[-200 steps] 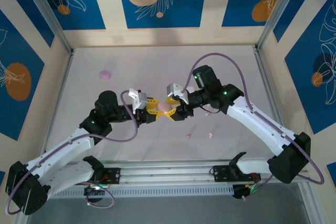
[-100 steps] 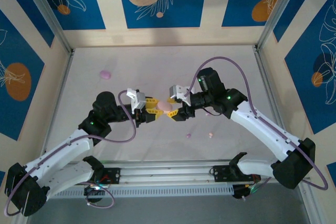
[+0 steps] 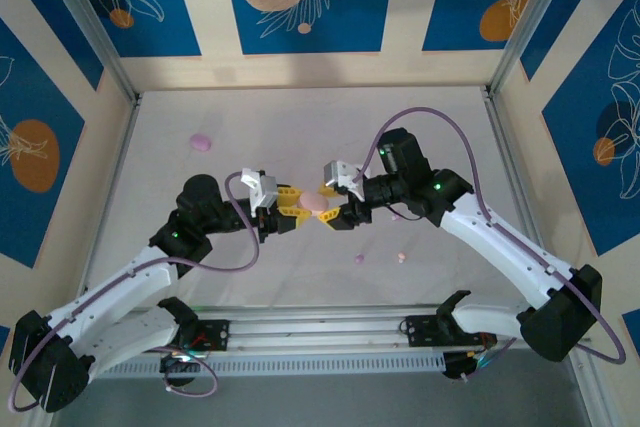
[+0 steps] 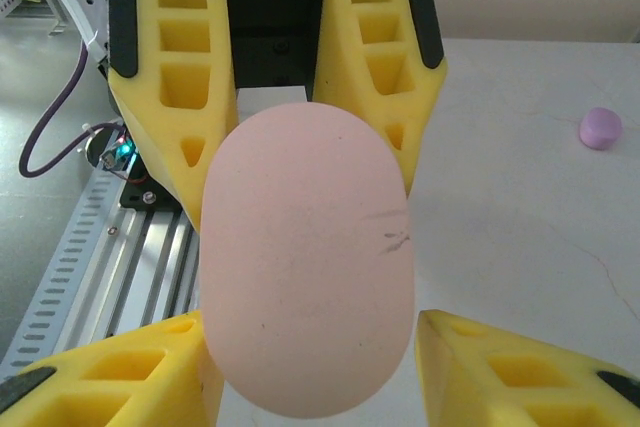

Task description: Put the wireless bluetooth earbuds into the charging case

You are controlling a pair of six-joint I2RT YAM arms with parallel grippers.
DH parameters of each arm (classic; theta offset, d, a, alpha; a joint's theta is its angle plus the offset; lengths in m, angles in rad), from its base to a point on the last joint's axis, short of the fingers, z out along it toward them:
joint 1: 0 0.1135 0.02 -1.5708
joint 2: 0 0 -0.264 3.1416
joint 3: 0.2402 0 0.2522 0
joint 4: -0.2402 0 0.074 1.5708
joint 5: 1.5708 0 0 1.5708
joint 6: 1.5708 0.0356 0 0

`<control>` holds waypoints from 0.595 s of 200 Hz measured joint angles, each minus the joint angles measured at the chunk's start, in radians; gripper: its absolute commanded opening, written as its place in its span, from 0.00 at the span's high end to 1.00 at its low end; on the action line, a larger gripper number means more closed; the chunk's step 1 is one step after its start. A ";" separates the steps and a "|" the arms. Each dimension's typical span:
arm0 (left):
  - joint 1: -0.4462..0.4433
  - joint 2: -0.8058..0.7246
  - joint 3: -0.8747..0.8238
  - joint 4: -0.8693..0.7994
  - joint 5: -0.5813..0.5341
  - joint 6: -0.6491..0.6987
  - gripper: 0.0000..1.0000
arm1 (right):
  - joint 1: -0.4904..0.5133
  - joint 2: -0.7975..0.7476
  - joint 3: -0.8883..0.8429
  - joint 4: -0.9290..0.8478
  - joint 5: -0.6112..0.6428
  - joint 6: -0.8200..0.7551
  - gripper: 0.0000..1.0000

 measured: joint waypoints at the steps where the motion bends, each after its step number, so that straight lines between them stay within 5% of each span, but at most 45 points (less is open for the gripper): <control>1: 0.000 0.000 0.000 0.000 0.000 0.000 0.77 | 0.000 0.000 0.000 0.000 0.000 0.000 0.48; 29: 0.000 0.000 0.000 0.000 0.000 0.000 0.77 | 0.000 -0.001 0.000 0.003 -0.006 0.011 0.47; 59: 0.000 0.000 -0.001 0.000 -0.009 0.000 0.75 | -0.002 -0.001 0.000 0.006 -0.017 0.029 0.58; 119: -0.003 0.001 -0.002 -0.001 -0.011 -0.001 0.52 | -0.015 -0.001 0.000 -0.001 -0.045 0.037 0.67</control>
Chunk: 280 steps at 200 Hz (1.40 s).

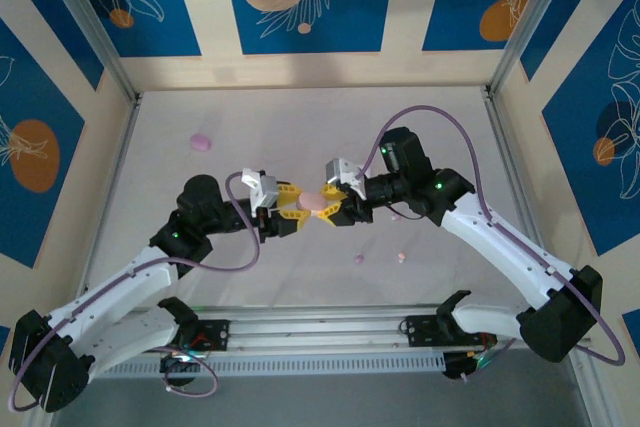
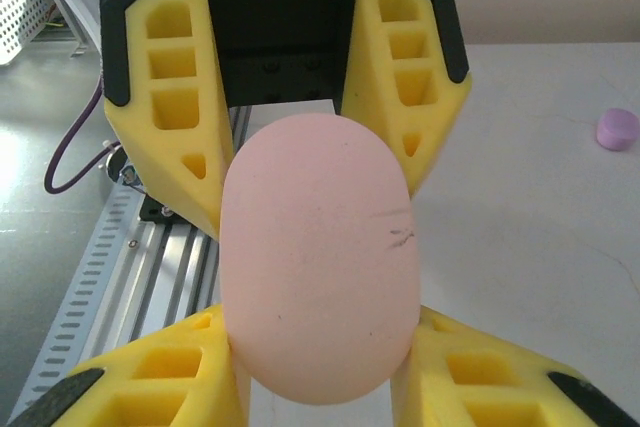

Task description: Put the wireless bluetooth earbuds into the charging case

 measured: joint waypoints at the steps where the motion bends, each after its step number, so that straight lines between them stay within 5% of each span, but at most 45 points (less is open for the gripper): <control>1: 0.000 0.000 0.000 0.000 0.000 0.001 0.51 | 0.000 0.000 0.000 0.000 0.000 0.000 0.67; 93: -0.023 0.037 0.000 0.010 0.000 -0.001 0.47 | -0.006 0.001 0.000 0.008 -0.011 0.019 0.67; 173: -0.034 0.060 0.000 0.042 -0.013 -0.024 0.57 | -0.004 0.001 0.000 0.007 -0.017 0.022 0.66; 280: -0.035 0.068 0.000 0.038 -0.023 -0.026 0.56 | 0.010 0.001 0.000 0.007 0.025 0.013 0.66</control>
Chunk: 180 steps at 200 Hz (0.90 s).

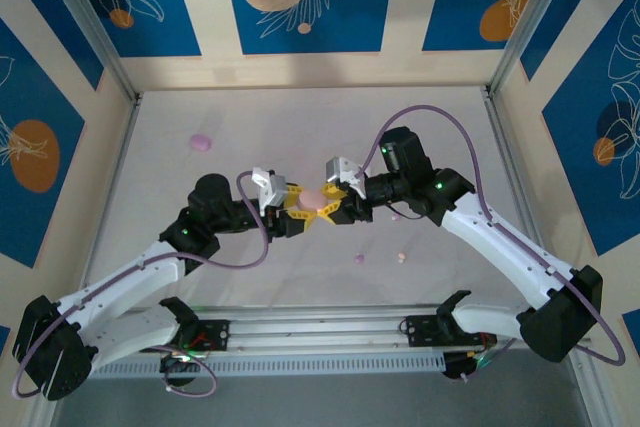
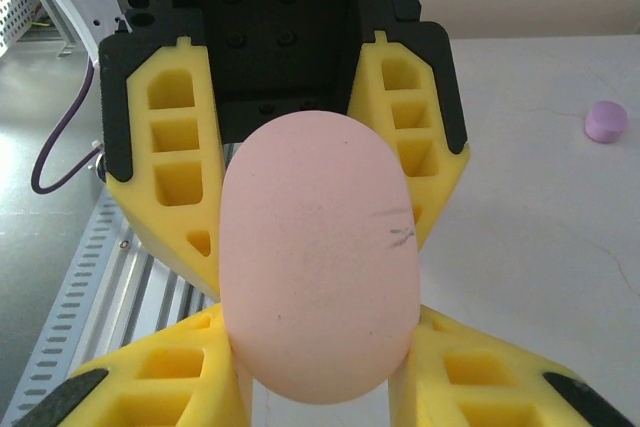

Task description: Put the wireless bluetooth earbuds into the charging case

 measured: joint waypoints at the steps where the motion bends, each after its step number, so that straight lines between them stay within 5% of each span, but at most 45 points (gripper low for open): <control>1: 0.000 0.000 0.000 0.000 0.000 0.000 0.56 | 0.000 0.000 0.000 0.000 0.000 0.000 0.66; 111: 0.000 0.006 0.000 0.013 0.001 -0.026 0.54 | 0.007 -0.007 0.000 0.001 0.032 -0.018 0.66; 180: 0.000 0.011 0.000 0.016 0.010 -0.024 0.76 | 0.007 -0.018 -0.006 0.001 0.038 -0.018 0.56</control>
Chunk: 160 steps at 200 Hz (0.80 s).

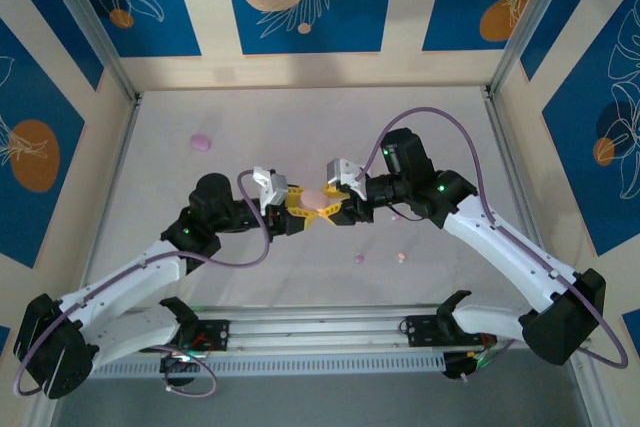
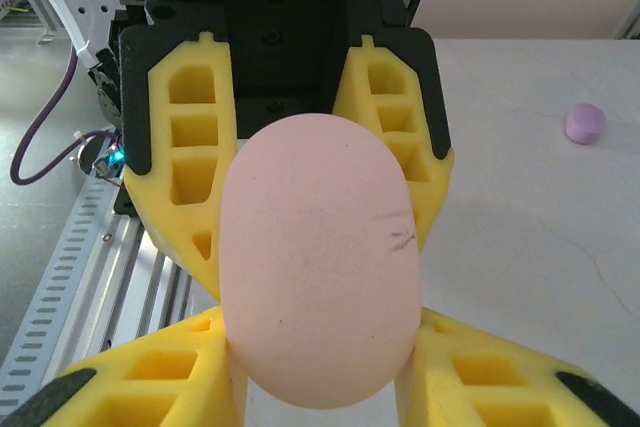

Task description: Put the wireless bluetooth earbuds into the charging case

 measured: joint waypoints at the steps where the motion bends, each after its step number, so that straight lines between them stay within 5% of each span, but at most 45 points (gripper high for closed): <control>1: 0.000 0.000 0.000 0.000 0.000 0.001 0.76 | 0.000 0.000 0.000 0.000 0.000 0.001 0.56; 55: -0.003 -0.010 -0.004 0.014 -0.006 0.014 0.79 | -0.041 0.000 0.000 0.008 -0.050 0.134 0.45; 160: -0.032 -0.009 -0.018 0.030 0.024 0.024 0.79 | -0.090 0.015 0.025 0.090 -0.064 0.315 0.44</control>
